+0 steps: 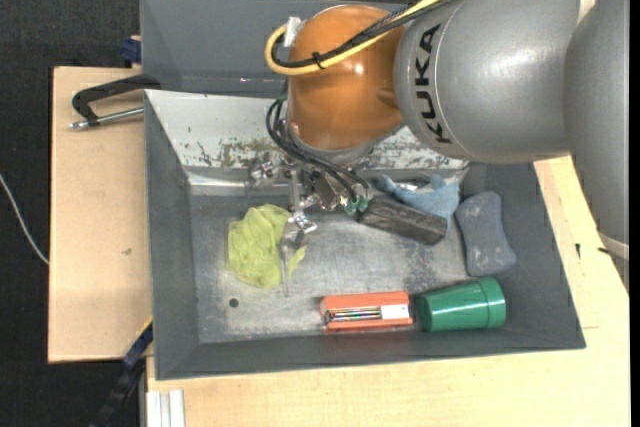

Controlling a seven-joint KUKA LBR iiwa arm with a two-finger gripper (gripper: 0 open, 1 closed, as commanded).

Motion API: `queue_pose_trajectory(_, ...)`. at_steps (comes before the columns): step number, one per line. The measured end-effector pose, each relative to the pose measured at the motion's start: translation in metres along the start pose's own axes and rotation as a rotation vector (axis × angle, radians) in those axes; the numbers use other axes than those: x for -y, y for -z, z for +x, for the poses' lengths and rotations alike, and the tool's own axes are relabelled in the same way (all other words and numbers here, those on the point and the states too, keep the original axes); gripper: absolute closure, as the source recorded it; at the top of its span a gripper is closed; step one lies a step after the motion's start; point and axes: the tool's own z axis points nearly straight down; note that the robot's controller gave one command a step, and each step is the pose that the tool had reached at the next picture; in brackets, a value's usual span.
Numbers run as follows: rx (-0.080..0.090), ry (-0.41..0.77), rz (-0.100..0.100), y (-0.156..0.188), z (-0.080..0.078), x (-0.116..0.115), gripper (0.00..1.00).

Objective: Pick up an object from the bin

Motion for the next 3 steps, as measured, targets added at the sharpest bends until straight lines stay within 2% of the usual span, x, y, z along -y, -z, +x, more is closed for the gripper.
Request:
queue_pose_trajectory(1,0.0,0.15,0.0,-0.013,-0.022,0.008,0.0)
queue_pose_trajectory(2,-0.006,0.631,0.001,-0.076,-0.023,0.01,0.0)
queue_pose_trajectory(3,-0.002,0.644,-0.001,-0.091,-0.023,0.036,1.0)
